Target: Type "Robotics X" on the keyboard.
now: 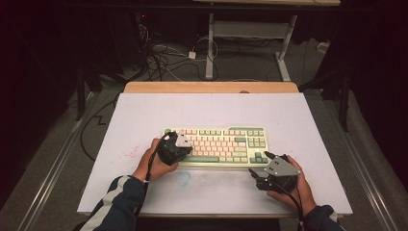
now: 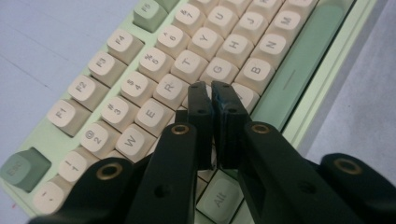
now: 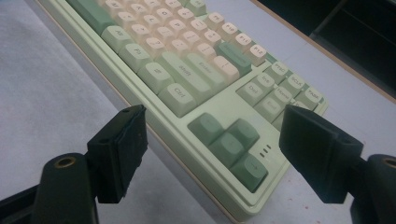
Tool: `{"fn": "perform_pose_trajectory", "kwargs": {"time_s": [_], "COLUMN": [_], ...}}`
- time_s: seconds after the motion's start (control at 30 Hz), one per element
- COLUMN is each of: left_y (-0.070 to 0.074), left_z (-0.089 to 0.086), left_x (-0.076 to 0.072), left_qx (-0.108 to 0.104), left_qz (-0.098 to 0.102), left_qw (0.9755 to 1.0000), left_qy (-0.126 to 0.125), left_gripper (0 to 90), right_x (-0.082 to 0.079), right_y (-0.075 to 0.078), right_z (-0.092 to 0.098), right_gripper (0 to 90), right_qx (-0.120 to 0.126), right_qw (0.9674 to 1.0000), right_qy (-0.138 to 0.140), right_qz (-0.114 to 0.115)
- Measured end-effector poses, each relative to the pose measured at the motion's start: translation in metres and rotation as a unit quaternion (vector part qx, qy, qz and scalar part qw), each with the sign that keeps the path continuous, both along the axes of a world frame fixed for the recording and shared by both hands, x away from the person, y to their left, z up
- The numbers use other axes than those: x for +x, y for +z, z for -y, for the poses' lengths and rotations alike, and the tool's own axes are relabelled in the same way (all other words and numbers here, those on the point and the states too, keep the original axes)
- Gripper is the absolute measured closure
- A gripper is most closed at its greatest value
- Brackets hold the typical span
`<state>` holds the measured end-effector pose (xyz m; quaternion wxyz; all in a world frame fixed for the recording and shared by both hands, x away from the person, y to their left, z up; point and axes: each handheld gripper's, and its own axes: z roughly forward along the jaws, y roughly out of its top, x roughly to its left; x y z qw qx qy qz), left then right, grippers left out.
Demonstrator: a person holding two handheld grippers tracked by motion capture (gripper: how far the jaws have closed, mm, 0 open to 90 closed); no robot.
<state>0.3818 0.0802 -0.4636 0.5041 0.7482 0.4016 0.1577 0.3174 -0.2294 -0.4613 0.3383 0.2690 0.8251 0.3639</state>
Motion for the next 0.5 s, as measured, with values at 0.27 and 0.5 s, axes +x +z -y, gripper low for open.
{"fn": "perform_pose_trajectory", "kwargs": {"time_s": [0.27, 0.5], "left_y": [0.007, 0.011], "left_z": [-0.007, -0.018], "left_x": [-0.004, -0.013], "left_qx": [-0.013, -0.030], "left_qz": [0.033, 0.070], "left_qw": [0.9993, 0.9969], "left_qy": [0.011, 0.023], "left_gripper": [66.0, 41.7], "right_x": [0.000, 0.000], "right_y": [0.002, 0.004], "right_z": [0.001, 0.003], "right_gripper": [24.7, 24.7], "right_qx": [0.007, 0.019], "right_qw": [1.0000, 0.9998], "right_qy": [0.001, -0.006], "right_qz": [0.000, -0.001]}}
